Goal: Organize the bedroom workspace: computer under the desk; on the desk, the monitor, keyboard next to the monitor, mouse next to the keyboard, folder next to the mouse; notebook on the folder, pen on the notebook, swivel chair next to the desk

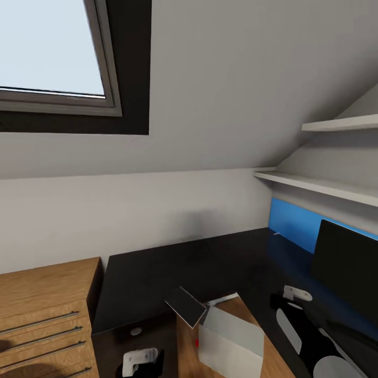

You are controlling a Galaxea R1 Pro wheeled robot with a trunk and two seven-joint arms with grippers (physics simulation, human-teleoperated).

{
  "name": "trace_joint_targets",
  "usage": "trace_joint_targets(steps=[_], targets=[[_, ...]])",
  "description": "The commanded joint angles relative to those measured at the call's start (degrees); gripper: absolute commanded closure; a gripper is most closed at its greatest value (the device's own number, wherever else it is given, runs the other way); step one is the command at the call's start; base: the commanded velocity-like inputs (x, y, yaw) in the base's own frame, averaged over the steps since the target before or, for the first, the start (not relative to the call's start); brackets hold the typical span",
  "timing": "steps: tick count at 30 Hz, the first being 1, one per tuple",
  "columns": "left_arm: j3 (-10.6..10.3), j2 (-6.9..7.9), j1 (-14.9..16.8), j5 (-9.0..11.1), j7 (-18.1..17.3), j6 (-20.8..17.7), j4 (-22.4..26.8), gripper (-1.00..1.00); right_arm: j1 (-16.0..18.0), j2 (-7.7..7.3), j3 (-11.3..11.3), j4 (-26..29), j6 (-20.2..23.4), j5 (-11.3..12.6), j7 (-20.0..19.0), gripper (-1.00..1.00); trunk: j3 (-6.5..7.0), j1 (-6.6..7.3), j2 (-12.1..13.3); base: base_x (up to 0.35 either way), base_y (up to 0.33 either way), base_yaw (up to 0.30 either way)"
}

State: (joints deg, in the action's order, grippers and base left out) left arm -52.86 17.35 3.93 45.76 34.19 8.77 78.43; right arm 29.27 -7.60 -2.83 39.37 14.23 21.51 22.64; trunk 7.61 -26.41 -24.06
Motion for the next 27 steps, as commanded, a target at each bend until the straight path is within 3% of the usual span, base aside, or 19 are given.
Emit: trace_joint_targets(steps=[1, 13, 14, 20, 27], targets=[[-0.2, 0.05, 0.1, 0.6, 0.3, 0.5, 0.1, -1.0, 0.0, -0.01, -0.3, -0.4, -0.8, 0.3, 0.4, 1.0, -0.03, -0.03, 0.0, 0.032, 0.0, 0.0], [-0.2, 0.1, 0.1, 0.6, 0.3, 0.4, 0.8, -1.0, 0.1, 0.32, -0.3, -2.9, -6.5, 0.4, 0.5, 1.0, -0.03, -0.03, 0.0, 0.149, 0.0, 0.0], [-0.2, 0.17, 0.1, 0.9, 0.3, 0.4, 1.5, -1.0, 0.1, 0.31, -0.3, -3.3, -7.1, 0.4, 0.5, 1.0, -0.03, -0.03, 0.0, 0.014, 0.0, 0.0], [-0.2, 1.57, 0.1, 7.3, 0.3, 0.3, 4.9, -1.0, 1.6, 0.3, -0.3, -7.4, -11.1, 0.4, 0.5, 1.0, -0.03, -0.03, 0.0, 0.004, 0.0, 0.0], [-0.4, 1.98, 0.1, 9.0, 0.3, 0.2, 5.8, -1.0, 3.6, 0.33, -0.2, -12.2, -17.0, 0.5, 0.4, 1.0, -1.1, -1.34, -2.5, 0.0, 0.0, 0.0]])
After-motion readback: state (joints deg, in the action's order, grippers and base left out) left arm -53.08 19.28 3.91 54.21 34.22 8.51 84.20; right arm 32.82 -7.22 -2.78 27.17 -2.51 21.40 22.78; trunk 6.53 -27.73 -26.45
